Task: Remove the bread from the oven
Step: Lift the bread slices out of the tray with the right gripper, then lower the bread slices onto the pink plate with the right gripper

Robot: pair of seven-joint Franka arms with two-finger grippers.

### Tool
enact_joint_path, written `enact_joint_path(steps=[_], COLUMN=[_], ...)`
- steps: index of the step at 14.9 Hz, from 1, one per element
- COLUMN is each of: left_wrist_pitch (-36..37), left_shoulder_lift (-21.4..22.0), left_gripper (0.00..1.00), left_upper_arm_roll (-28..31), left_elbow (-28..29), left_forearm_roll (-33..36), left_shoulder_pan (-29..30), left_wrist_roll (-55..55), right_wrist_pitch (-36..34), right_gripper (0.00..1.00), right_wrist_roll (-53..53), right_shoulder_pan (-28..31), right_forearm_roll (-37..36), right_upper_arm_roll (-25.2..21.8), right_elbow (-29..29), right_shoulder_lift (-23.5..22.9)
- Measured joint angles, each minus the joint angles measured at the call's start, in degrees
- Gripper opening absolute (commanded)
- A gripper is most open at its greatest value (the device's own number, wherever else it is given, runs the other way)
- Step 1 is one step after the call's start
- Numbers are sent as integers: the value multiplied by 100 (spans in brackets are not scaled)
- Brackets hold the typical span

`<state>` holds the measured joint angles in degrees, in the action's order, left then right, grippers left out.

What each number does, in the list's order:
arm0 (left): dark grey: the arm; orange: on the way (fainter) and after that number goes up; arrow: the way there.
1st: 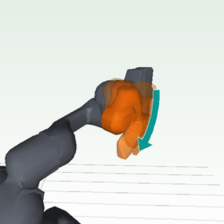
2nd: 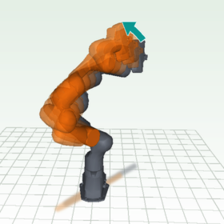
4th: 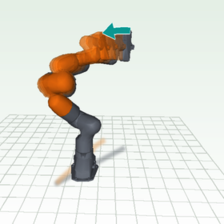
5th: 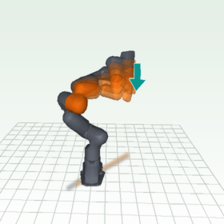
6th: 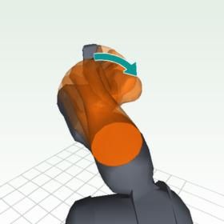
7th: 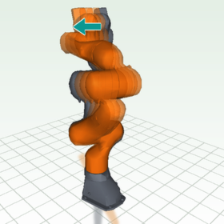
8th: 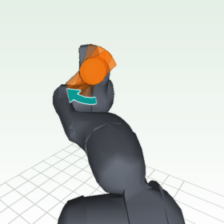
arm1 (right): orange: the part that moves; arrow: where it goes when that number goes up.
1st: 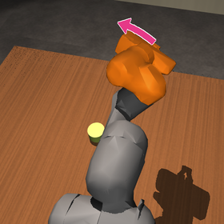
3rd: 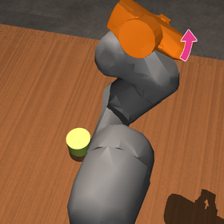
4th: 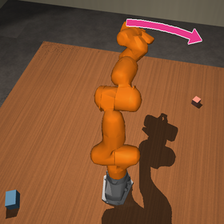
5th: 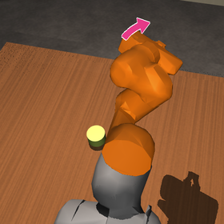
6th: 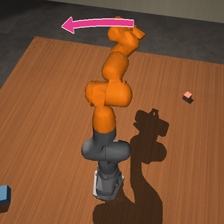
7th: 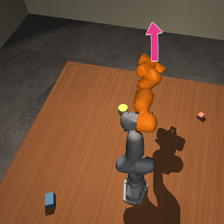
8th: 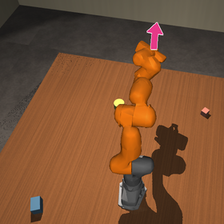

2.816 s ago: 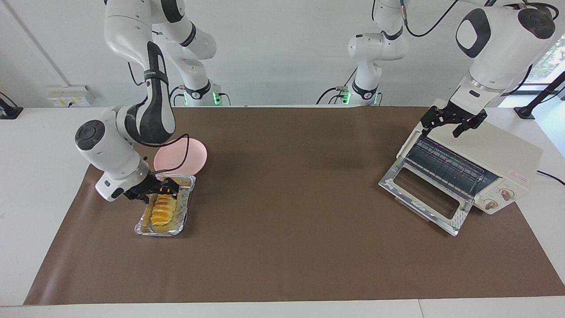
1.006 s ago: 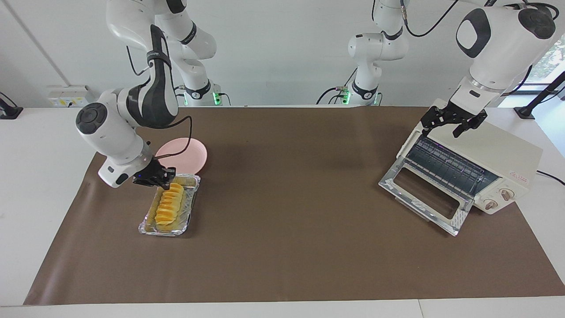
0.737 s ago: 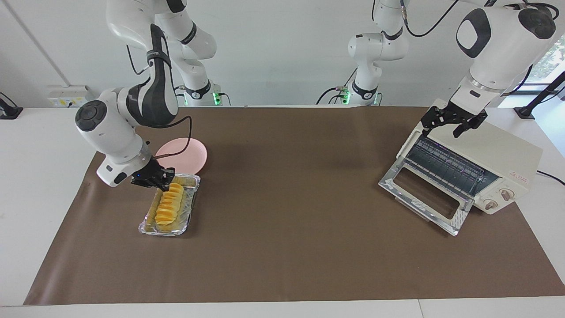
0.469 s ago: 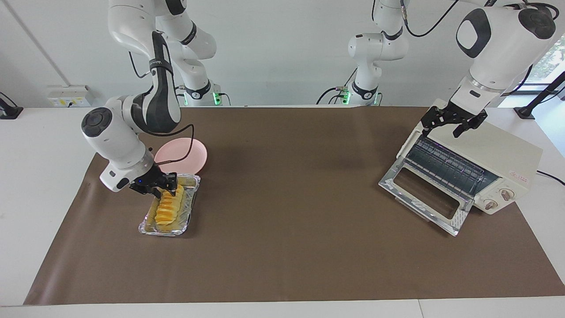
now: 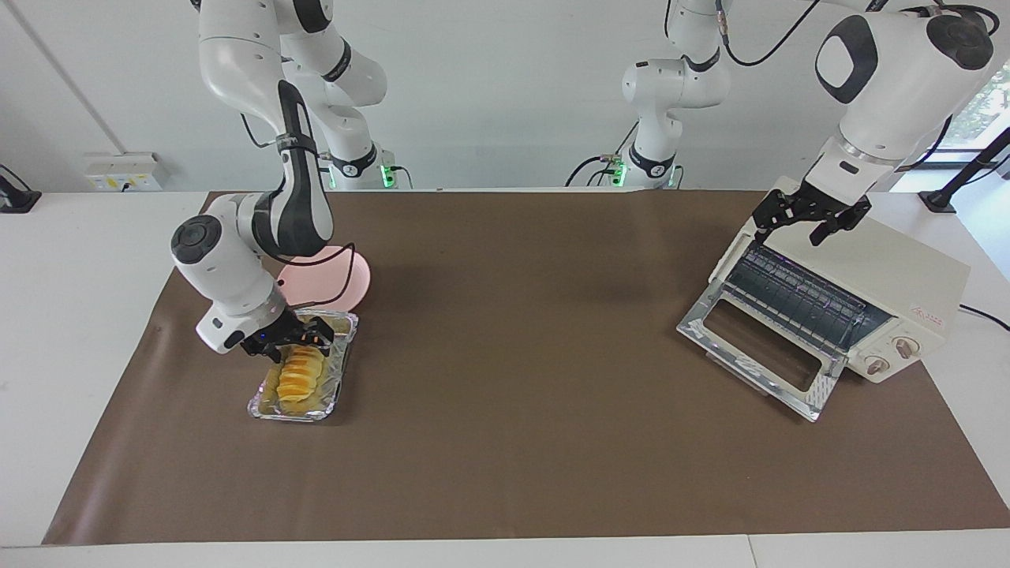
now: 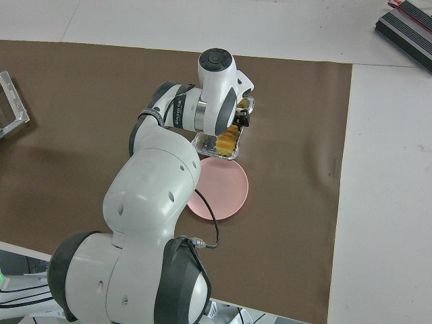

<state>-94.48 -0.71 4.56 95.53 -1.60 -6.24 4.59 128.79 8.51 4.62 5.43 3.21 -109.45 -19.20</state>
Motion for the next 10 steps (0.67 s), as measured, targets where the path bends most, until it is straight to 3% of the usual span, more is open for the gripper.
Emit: enact_joint_path(steps=[3,10], left_wrist_pitch=[0,0], left_shoulder_lift=[0,0], left_gripper=[100,100], left_upper_arm_roll=[0,0], left_elbow=[0,0], left_forearm_roll=[0,0], left_shoulder_pan=[0,0], left_wrist_roll=[0,0], right_wrist_pitch=[157,300], right_gripper=[3,0], right_wrist_roll=[0,0], right_shoulder_pan=[10,22], right_forearm_roll=[0,-1], right_upper_arm_roll=[0,1], right_elbow=[-161,-289], right_shoulder_lift=[2,74])
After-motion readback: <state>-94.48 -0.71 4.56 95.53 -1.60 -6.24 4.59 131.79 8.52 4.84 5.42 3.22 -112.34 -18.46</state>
